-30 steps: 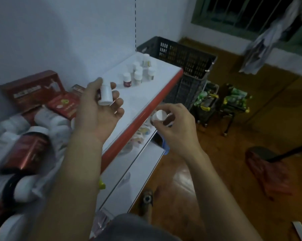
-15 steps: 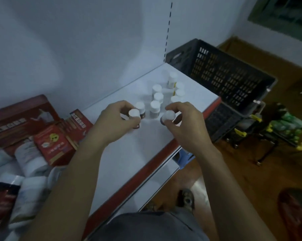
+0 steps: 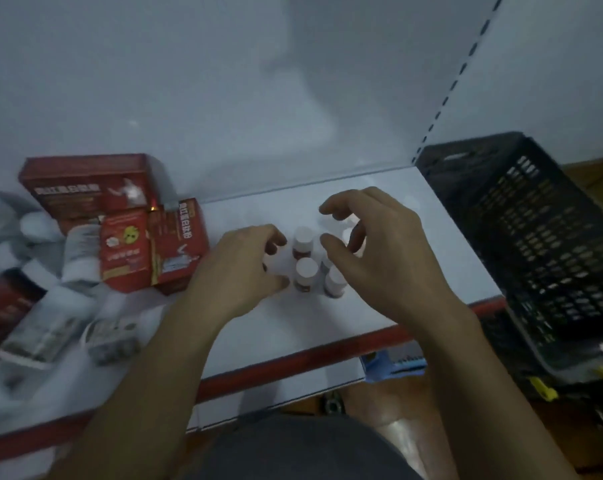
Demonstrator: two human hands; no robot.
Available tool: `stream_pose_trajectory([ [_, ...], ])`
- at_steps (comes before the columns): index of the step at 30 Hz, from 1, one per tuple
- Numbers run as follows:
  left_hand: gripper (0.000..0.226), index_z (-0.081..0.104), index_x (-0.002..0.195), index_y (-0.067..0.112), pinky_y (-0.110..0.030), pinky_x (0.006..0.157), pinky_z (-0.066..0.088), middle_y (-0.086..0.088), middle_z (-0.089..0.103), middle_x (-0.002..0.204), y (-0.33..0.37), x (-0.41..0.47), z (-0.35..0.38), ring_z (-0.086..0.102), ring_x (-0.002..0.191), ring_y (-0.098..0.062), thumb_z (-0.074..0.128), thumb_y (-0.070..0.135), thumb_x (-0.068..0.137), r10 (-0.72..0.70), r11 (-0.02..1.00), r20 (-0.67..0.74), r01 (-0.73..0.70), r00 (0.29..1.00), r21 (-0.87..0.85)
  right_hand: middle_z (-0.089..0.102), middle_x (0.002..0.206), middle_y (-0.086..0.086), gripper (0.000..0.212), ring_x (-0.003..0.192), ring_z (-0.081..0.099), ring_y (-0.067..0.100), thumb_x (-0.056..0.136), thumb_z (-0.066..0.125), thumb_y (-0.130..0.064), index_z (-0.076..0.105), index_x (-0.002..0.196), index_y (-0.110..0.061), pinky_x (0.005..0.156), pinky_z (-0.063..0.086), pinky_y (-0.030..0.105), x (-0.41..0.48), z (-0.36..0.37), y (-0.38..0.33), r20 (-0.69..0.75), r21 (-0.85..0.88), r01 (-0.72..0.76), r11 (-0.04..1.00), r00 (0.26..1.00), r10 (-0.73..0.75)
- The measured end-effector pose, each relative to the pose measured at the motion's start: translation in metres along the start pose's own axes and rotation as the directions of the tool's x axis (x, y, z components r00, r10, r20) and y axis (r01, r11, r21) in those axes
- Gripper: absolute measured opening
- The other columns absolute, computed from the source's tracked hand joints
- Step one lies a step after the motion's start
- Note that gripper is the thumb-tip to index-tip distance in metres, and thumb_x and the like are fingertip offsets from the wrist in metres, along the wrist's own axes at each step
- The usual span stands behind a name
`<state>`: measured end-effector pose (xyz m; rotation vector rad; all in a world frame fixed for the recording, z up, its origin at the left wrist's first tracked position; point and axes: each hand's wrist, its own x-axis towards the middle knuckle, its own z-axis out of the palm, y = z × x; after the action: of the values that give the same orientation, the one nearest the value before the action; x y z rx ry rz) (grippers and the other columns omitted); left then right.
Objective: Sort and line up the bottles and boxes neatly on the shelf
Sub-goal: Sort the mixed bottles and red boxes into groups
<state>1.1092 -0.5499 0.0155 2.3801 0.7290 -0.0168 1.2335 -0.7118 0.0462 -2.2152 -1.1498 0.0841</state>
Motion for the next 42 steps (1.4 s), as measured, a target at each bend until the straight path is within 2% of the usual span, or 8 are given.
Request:
stream_pose_trajectory([
  [8,0.037,0.063,0.12,0.023,-0.031,0.087,0.047,0.005,0.067,0.111,-0.084,-0.049,-0.057,0.063,0.099,-0.016,0.075,0.026,0.086,-0.364,0.913,-0.538,0.406,0.76,-0.043,0.054,0.114,-0.008,0.026,0.092,0.059,0.009,0.094,0.066,-0.03,0.062,0.119,-0.029,0.084,0.052,0.032,0.056,0.063,-0.063,0.232,0.209,0.295,0.932,0.911,-0.34],
  [14,0.06,0.05,0.133,0.023,-0.042,0.093,0.05,-0.008,0.058,0.121,-0.111,-0.055,-0.063,0.057,0.112,-0.027,0.069,0.049,0.083,-0.399,0.893,-0.564,0.446,0.723,-0.061,0.041,0.141,0.002,0.054,0.127,0.036,0.032,0.083,0.063,-0.055,0.051,0.13,-0.03,0.096,0.049,0.05,0.05,0.158,-0.102,0.352,0.088,0.289,0.953,0.886,-0.301],
  [19,0.064,0.053,0.133,0.025,-0.041,0.092,0.051,0.001,0.053,0.115,-0.121,-0.048,-0.078,0.058,0.11,-0.023,0.079,0.046,0.078,-0.359,0.922,-0.501,0.383,0.788,-0.057,0.05,0.135,0.0,0.039,0.127,0.038,0.027,0.077,0.07,-0.049,0.059,0.105,-0.025,0.092,0.05,0.047,0.049,0.175,-0.094,0.199,0.122,0.173,0.977,0.961,-0.195],
  [23,0.079,0.049,0.139,0.029,-0.048,0.103,0.046,-0.002,0.054,0.133,-0.127,-0.037,-0.085,0.051,0.124,-0.027,0.075,0.064,0.073,-0.308,0.934,-0.437,0.355,0.845,0.027,0.035,0.148,0.01,0.06,0.133,0.036,0.036,0.075,0.074,-0.029,0.05,0.129,-0.02,0.1,0.047,0.05,0.049,0.176,-0.082,0.212,0.051,0.019,0.999,0.977,-0.03],
  [28,0.08,0.043,0.14,0.034,-0.049,0.105,0.037,-0.005,0.05,0.133,-0.125,-0.019,-0.078,0.044,0.128,-0.03,0.078,0.053,0.071,-0.235,0.931,-0.372,0.318,0.898,0.18,0.052,0.134,0.006,0.061,0.118,0.052,0.026,0.08,0.076,-0.033,0.048,0.133,-0.022,0.087,0.044,0.032,0.048,0.179,-0.081,0.126,0.1,-0.088,0.991,0.989,0.075],
  [33,0.077,0.048,0.134,0.037,-0.049,0.098,0.052,0.004,0.058,0.125,-0.133,-0.021,-0.085,0.058,0.115,-0.02,0.085,0.034,0.066,-0.115,0.99,-0.32,0.082,0.94,-0.117,0.061,0.118,-0.004,0.046,0.106,0.058,0.019,0.081,0.078,-0.042,0.054,0.117,-0.028,0.087,0.048,0.034,0.036,0.169,-0.09,-0.096,0.198,-0.121,0.973,0.985,0.142],
  [38,0.079,0.051,0.132,0.036,-0.022,0.08,0.056,0.017,0.059,0.114,-0.132,-0.052,-0.121,0.063,0.093,0.005,0.081,0.032,0.059,-0.133,0.877,-0.46,-0.112,0.878,-0.467,0.056,0.117,-0.005,0.049,0.106,0.057,0.021,0.075,0.082,-0.026,0.056,0.116,-0.02,0.085,0.05,0.034,0.036,0.138,-0.114,-0.285,0.223,-0.024,0.975,0.954,0.089],
  [42,0.069,0.05,0.13,0.043,-0.025,0.071,0.058,0.008,0.06,0.112,-0.139,-0.089,-0.151,0.066,0.087,-0.004,0.076,0.041,0.066,-0.287,0.848,-0.593,-0.088,0.753,-0.522,0.056,0.127,0.007,0.045,0.112,0.057,0.016,0.075,0.081,-0.022,0.058,0.114,-0.014,0.09,0.045,0.016,0.05,0.125,-0.154,-0.446,0.297,0.176,0.938,0.895,-0.027],
])
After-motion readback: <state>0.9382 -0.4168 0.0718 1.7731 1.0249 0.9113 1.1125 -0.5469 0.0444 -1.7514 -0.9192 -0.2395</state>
